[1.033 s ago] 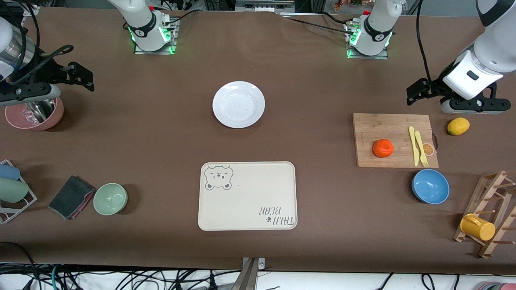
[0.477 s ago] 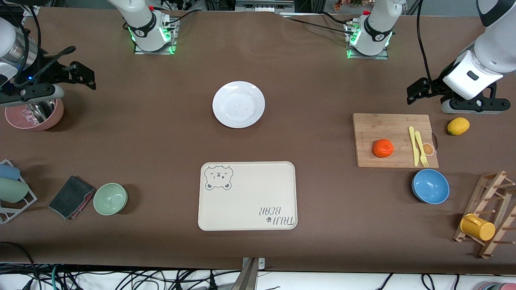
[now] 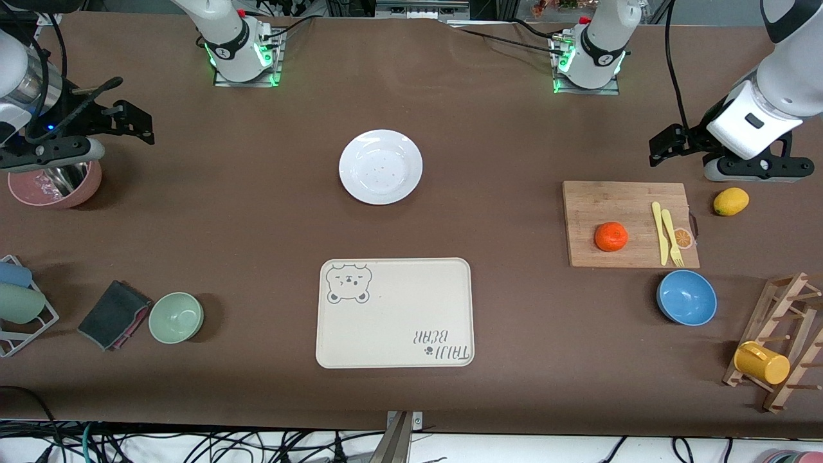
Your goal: Place orange and plate with both arms
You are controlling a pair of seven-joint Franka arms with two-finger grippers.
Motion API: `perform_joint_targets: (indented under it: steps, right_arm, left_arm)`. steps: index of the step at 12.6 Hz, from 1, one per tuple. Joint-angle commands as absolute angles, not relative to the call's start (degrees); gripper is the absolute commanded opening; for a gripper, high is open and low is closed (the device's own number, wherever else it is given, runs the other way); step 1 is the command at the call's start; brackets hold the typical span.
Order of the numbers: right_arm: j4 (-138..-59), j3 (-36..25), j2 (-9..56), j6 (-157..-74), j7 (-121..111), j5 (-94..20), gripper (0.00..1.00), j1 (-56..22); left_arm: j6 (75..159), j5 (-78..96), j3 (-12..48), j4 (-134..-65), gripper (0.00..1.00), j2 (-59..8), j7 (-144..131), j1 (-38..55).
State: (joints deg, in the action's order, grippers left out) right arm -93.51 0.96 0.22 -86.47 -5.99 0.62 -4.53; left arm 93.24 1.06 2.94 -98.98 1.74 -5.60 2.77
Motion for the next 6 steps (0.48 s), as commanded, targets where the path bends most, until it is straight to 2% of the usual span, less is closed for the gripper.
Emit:
perform_joint_targets:
  steps: [1, 6]
  right_arm:
    - [-91.9, 1.1, 1.0, -85.1, -6.9, -0.3, 1.00, -4.2]
    - [-91.9, 2.4, 0.3, -84.4, -6.9, -0.3, 1.00, -4.5]
  left_arm:
    - [92.2, 1.8, 3.1, -97.9, 1.00, 1.4, -4.6, 2.3]
    - [92.3, 1.8, 3.2, -97.8, 1.00, 1.1, -4.6, 2.4]
